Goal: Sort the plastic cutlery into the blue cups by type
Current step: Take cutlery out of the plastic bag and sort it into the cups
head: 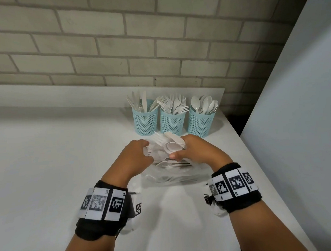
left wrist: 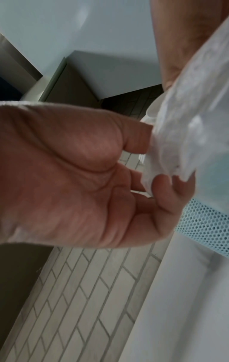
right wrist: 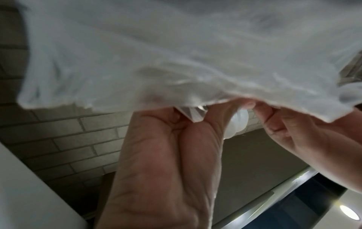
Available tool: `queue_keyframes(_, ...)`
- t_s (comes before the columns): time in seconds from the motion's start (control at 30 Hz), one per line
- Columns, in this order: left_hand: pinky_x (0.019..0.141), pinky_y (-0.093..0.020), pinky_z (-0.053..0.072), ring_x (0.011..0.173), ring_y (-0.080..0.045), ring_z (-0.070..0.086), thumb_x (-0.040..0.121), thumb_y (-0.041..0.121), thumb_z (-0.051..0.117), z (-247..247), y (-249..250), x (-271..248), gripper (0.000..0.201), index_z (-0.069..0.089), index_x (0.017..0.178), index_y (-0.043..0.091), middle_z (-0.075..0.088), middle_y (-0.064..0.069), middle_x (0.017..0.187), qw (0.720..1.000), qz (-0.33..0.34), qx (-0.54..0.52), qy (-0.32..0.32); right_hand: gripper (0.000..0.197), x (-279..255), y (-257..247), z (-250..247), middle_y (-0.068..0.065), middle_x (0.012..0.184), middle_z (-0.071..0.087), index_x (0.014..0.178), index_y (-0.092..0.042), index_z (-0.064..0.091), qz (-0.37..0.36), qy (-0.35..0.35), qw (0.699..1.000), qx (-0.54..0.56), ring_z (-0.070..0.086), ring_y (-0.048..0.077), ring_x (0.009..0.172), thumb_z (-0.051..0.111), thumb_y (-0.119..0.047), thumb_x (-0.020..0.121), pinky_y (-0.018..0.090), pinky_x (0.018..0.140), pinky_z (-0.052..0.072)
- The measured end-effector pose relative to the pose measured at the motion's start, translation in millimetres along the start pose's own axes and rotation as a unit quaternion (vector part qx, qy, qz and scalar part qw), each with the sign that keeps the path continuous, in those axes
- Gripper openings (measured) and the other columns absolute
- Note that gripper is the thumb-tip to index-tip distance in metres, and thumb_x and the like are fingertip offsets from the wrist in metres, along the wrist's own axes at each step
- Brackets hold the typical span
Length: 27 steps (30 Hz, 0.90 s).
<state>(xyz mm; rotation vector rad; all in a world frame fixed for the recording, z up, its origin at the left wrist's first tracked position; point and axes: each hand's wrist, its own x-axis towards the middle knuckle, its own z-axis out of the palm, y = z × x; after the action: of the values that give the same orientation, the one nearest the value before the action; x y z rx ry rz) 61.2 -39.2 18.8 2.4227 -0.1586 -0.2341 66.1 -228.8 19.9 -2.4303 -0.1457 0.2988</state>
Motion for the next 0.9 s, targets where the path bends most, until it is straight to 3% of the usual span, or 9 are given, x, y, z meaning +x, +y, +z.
queue_keyframes(0.13,0.098,-0.026,0.035,0.13,-0.022,0.041,0.088,0.024,0.059,2.1,1.8,0.7,0.053,0.042,0.138,0.015,0.041,-0.005,0.142,1.0,-0.005,0.008,-0.006,0.018,1.6,-0.1,-6.2,-0.005,0.087,0.072,0.104,-0.018,0.064,-0.029,0.005,0.994,0.103,0.068,0.01,0.086,0.064,-0.026,0.088,0.027,0.086,0.049)
queue_keyframes(0.27,0.105,-0.038,0.028,0.135,-0.027,0.022,0.087,0.04,0.058,4.5,10.1,-0.6,0.053,0.045,0.135,0.021,0.035,-0.006,0.141,0.998,0.011,0.056,0.032,0.017,5.2,-7.5,-11.5,-0.003,0.085,0.073,0.109,-0.02,0.058,-0.062,0.02,0.978,0.196,0.068,0.0,0.074,0.058,-0.017,0.092,0.013,0.072,0.048)
queue_keyframes(0.37,0.106,-0.038,0.025,0.134,-0.025,0.021,0.086,0.043,0.058,7.1,19.0,1.9,0.051,0.048,0.133,0.024,0.038,-0.002,0.139,0.995,0.062,0.041,0.071,0.021,9.7,-13.4,-13.2,0.003,0.089,0.072,0.114,-0.009,0.057,-0.082,0.056,0.952,0.291,0.07,0.01,0.08,0.055,-0.014,0.094,0.023,0.079,0.054)
queue_keyframes(0.43,0.108,-0.037,0.028,0.131,-0.022,0.031,0.087,0.041,0.058,8.2,24.5,7.4,0.047,0.051,0.13,0.024,0.046,-0.001,0.134,0.992,0.1,-0.041,0.073,0.021,13.8,-18.5,-15.6,0.002,0.086,0.073,0.113,-0.005,0.059,-0.096,0.08,0.926,0.357,0.07,0.012,0.081,0.052,-0.012,0.095,0.029,0.083,0.055)
queue_keyframes(0.53,0.102,-0.034,0.043,0.116,-0.019,0.056,0.092,0.035,0.054,10.3,33.3,16.7,0.031,0.056,0.121,0.024,0.062,-0.003,0.121,0.963,0.12,-0.239,-0.019,0.023,22.9,-28.0,-18.5,0.002,0.08,0.074,0.114,0.003,0.057,-0.093,0.084,0.853,0.507,0.071,0.014,0.078,0.048,-0.007,0.096,0.029,0.078,0.058)
queue_keyframes(0.6,0.098,-0.032,0.047,0.11,-0.022,0.062,0.095,0.031,0.048,12.2,36.6,25.0,0.029,0.058,0.119,0.017,0.066,-0.008,0.117,0.937,0.103,-0.322,-0.086,0.023,28.3,-34.9,-17.0,0.005,0.079,0.074,0.114,0.006,0.055,-0.073,0.056,0.798,0.596,0.072,0.014,0.075,0.046,-0.004,0.096,0.027,0.072,0.059)
queue_keyframes(0.67,0.096,-0.034,0.05,0.105,-0.028,0.065,0.098,0.028,0.044,14.0,35.4,33.4,0.035,0.056,0.122,0.007,0.066,-0.015,0.115,0.902,0.066,-0.403,-0.144,0.024,32.5,-38.7,-13.6,0.006,0.078,0.074,0.116,0.007,0.054,-0.053,0.036,0.773,0.631,0.071,0.013,0.074,0.046,-0.002,0.095,0.026,0.068,0.059)
queue_keyframes(0.73,0.089,-0.035,0.053,0.094,-0.027,0.068,0.098,0.025,0.043,14.0,32.8,38.9,0.035,0.056,0.12,0.002,0.068,-0.017,0.105,0.878,0.042,-0.443,-0.178,0.022,35.4,-38.7,-12.6,0.003,0.078,0.074,0.114,0.003,0.056,-0.039,0.024,0.779,0.625,0.07,0.013,0.077,0.047,-0.004,0.095,0.027,0.065,0.059)
queue_keyframes(0.9,0.075,-0.036,0.058,0.079,-0.023,0.071,0.098,0.026,0.04,12.3,26.7,42.6,0.031,0.06,0.107,0.005,0.071,-0.011,0.089,0.867,0.032,-0.444,-0.224,0.019,38.7,-33.3,-12.4,-0.002,0.076,0.074,0.108,0.0,0.061,-0.018,0.016,0.85,0.526,0.071,0.013,0.069,0.055,-0.008,0.092,0.026,0.055,0.057)
